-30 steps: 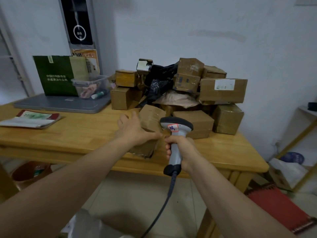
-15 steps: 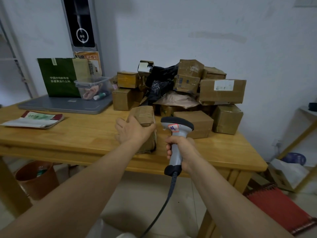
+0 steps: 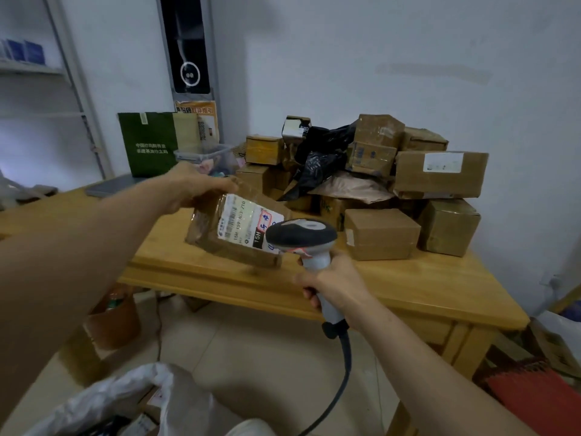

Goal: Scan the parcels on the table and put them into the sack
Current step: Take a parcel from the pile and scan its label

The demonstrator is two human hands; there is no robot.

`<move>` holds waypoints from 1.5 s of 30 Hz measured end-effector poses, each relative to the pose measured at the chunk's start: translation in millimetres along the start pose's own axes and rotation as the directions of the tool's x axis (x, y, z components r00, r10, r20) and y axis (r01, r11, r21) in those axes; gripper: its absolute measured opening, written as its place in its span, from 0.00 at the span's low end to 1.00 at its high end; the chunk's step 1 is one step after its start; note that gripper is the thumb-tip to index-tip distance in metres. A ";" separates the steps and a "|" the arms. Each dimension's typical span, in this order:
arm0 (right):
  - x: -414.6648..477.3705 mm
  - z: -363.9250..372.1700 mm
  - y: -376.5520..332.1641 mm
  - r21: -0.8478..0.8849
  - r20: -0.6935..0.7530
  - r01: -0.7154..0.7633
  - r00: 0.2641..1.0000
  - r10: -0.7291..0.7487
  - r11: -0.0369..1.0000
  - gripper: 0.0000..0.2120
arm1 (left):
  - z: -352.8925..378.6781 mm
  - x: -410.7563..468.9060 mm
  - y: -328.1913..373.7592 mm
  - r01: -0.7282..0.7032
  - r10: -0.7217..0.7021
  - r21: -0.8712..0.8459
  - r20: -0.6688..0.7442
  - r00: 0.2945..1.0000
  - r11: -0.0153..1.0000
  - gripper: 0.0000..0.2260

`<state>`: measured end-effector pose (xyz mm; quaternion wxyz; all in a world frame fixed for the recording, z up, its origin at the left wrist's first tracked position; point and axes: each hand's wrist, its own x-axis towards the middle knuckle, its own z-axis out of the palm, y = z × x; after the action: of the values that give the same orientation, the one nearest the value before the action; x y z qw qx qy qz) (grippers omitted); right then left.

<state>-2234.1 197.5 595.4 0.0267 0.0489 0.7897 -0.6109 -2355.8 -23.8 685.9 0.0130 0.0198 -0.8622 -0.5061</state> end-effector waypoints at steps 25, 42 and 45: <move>-28.6 100.3 -20.4 -0.262 0.240 0.506 0.859 -0.453 0.822 0.10 | -103.7 -13.6 -34.9 0.057 -0.069 0.390 0.017 0.997 0.919 0.21; -27.4 125.9 -20.4 -0.247 0.299 0.494 0.857 -0.419 0.834 0.11 | -122.5 -20.8 -64.5 0.122 -0.117 0.347 -0.036 0.992 0.930 0.17; -29.1 134.3 -18.6 -0.163 0.329 0.423 0.875 -0.355 0.891 0.09 | -127.7 -26.1 -77.8 0.154 -0.142 0.314 -0.061 0.988 0.937 0.21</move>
<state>-2209.6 61.6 582.3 0.0237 -0.2058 0.8358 -0.5085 -2322.6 -171.8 680.2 -0.0125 0.0958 -0.9280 -0.3600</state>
